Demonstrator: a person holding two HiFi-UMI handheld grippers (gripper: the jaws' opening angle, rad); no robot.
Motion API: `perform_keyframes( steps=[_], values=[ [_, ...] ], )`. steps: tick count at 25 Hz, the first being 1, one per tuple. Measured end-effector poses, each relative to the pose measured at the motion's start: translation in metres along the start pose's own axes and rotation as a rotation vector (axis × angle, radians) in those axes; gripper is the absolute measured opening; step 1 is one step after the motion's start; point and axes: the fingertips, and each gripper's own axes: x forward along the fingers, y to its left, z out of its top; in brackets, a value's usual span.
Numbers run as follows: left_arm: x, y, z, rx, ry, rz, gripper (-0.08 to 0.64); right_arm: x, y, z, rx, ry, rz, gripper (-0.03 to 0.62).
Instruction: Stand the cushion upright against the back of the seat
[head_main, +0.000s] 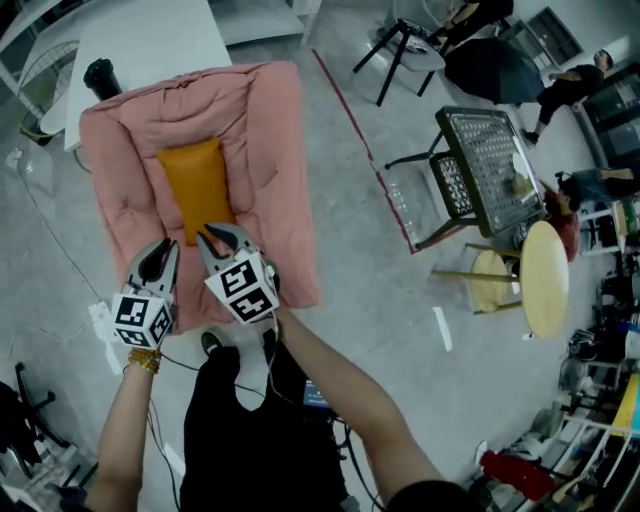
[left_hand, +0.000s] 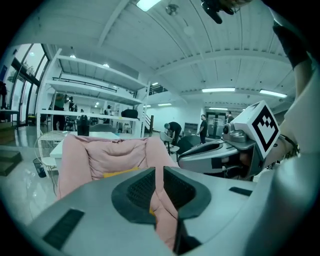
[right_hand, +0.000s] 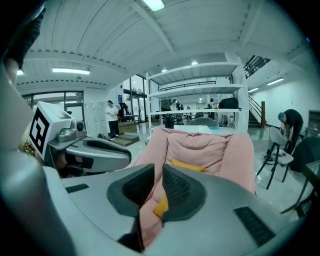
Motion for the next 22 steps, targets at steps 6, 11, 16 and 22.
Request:
perform_keyframes(
  steps=[6, 11, 16, 22],
  values=[
    [-0.01, -0.018, 0.033, 0.007, -0.03, -0.002, 0.032, -0.027, 0.003, 0.029, 0.014, -0.05, -0.025, 0.04],
    [-0.021, -0.023, 0.072, 0.018, -0.088, 0.021, 0.023, -0.047, 0.003, 0.064, 0.002, -0.121, -0.075, 0.031],
    [-0.037, -0.022, 0.099, 0.025, -0.113, 0.039, 0.017, -0.063, 0.006, 0.093, -0.003, -0.164, -0.135, 0.028],
    [-0.062, -0.027, 0.126, 0.019, -0.152, 0.057, 0.017, -0.085, 0.022, 0.123, -0.013, -0.215, -0.149, 0.025]
  ],
)
